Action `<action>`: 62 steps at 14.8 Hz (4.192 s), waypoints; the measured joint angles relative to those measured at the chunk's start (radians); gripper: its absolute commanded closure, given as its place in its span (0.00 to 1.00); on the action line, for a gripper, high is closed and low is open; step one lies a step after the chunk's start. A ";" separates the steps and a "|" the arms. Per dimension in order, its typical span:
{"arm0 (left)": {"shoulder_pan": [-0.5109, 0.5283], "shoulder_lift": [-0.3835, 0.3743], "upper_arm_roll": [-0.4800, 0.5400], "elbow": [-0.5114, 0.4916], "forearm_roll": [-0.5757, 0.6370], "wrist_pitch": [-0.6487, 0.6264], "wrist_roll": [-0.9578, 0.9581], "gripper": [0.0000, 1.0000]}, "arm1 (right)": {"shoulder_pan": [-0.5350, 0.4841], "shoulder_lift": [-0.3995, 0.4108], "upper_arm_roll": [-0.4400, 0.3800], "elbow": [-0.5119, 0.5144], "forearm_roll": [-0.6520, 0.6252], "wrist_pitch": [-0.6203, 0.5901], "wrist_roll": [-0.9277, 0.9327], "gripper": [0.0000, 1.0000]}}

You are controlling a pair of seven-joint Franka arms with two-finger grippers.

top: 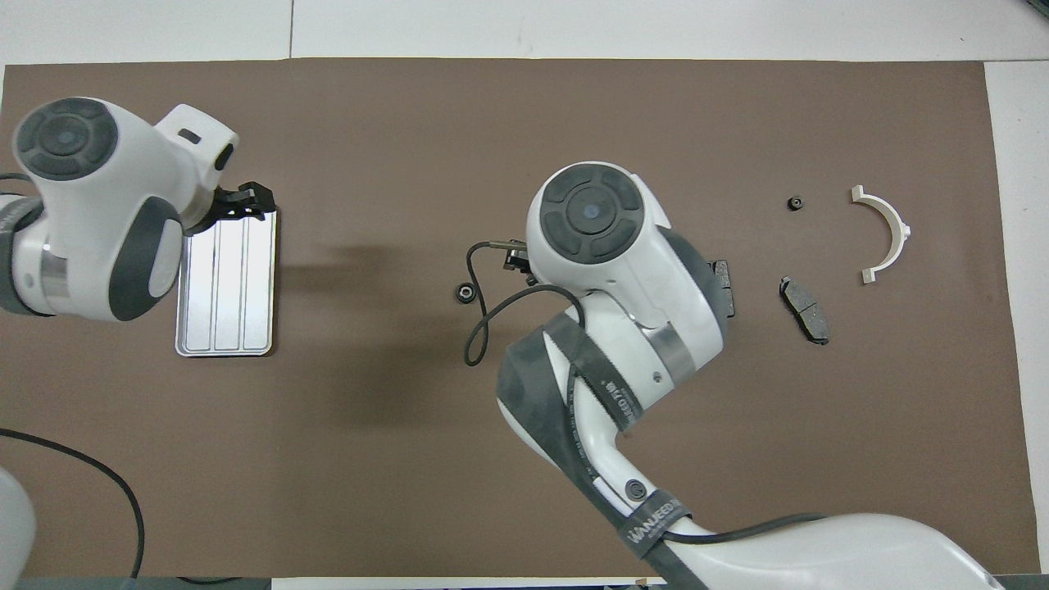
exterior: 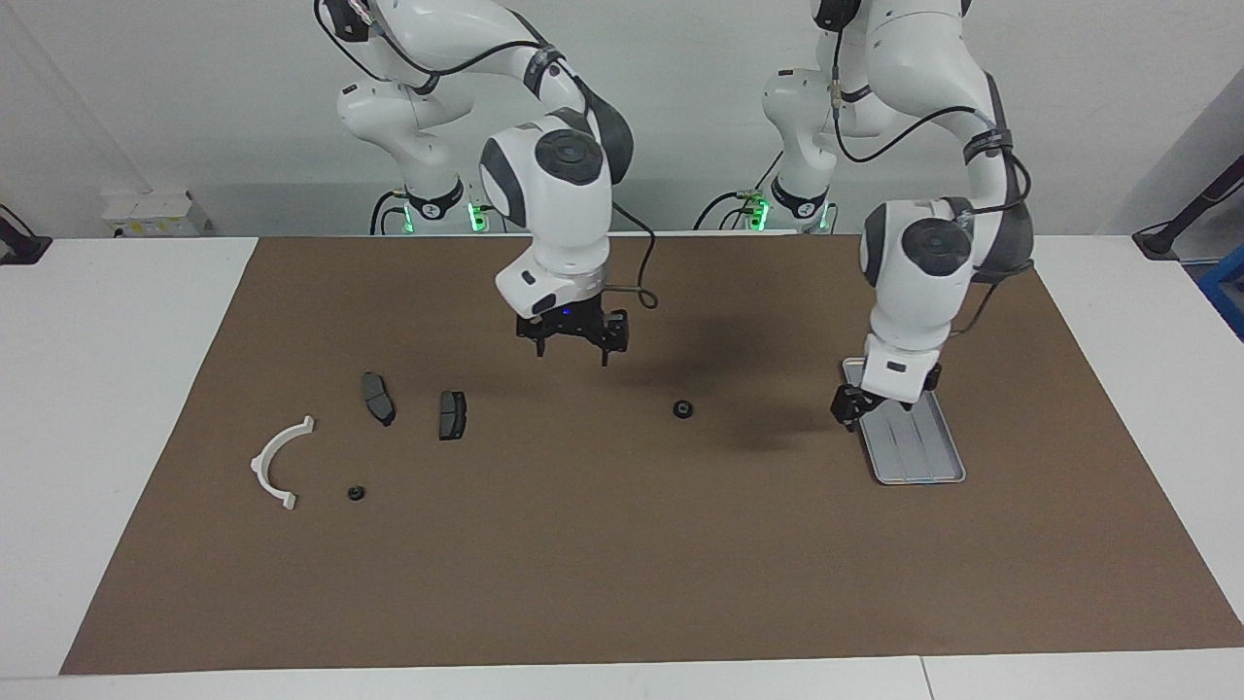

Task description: Place bearing gear from tray to pile

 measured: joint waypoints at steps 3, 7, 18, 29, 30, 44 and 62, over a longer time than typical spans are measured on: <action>0.116 -0.047 0.005 0.009 0.003 -0.007 0.160 0.00 | 0.059 0.084 -0.001 0.051 0.012 0.020 0.120 0.00; 0.172 -0.188 0.005 0.044 0.001 -0.136 0.224 0.00 | 0.130 0.265 -0.002 0.216 0.012 0.052 0.242 0.00; 0.090 -0.473 -0.077 0.042 -0.074 -0.513 0.233 0.00 | 0.167 0.386 -0.004 0.259 0.010 0.132 0.260 0.00; 0.166 -0.488 -0.032 0.030 -0.089 -0.513 0.342 0.00 | 0.156 0.398 -0.016 0.219 0.003 0.193 0.260 0.18; 0.169 -0.490 -0.030 0.030 -0.089 -0.513 0.348 0.00 | 0.156 0.396 -0.016 0.221 0.003 0.193 0.260 0.28; 0.309 -0.490 -0.126 0.009 -0.089 -0.469 0.348 0.00 | 0.151 0.382 -0.015 0.229 0.004 0.183 0.260 1.00; 0.293 -0.325 -0.135 0.065 -0.090 -0.418 0.348 0.00 | -0.432 0.283 -0.030 0.234 -0.041 -0.054 -0.790 1.00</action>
